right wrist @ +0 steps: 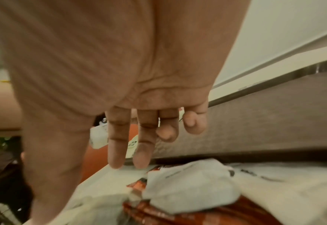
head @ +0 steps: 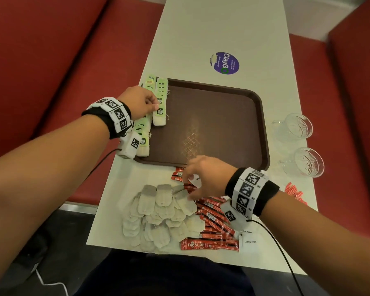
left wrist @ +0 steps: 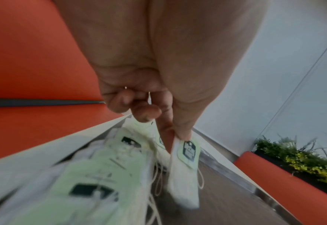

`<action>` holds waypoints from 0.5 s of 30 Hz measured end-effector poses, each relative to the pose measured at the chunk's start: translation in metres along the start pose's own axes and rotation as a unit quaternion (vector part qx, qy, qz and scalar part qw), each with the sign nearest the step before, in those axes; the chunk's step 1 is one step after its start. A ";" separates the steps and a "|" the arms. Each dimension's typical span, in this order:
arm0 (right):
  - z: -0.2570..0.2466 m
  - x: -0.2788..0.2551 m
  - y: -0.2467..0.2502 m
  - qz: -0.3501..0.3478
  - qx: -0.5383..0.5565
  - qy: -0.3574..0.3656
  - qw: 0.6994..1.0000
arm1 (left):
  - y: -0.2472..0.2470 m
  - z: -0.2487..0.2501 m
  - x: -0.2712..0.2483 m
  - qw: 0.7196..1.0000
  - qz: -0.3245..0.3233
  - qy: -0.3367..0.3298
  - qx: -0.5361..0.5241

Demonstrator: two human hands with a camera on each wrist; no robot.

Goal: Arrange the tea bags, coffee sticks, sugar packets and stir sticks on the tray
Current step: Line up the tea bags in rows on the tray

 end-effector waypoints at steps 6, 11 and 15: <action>-0.011 -0.011 -0.018 0.004 -0.045 0.008 0.999 | 0.001 0.005 0.024 0.997 0.034 0.039 0.063; -0.012 -0.009 -0.026 0.021 -0.056 0.008 0.998 | 0.000 0.015 0.027 0.989 0.058 0.056 0.125; -0.009 -0.007 -0.032 0.031 -0.080 0.015 0.996 | -0.012 0.035 0.023 0.977 -0.006 0.027 0.211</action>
Point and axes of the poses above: each hand's wrist, its own x-axis towards the middle knuckle, its own y-axis out of the back of the hand, z = x × y, the point moved 2 cm from there along x, towards the middle knuckle, and after that the axes turned 4 degrees about x, right-handed, at the moved point
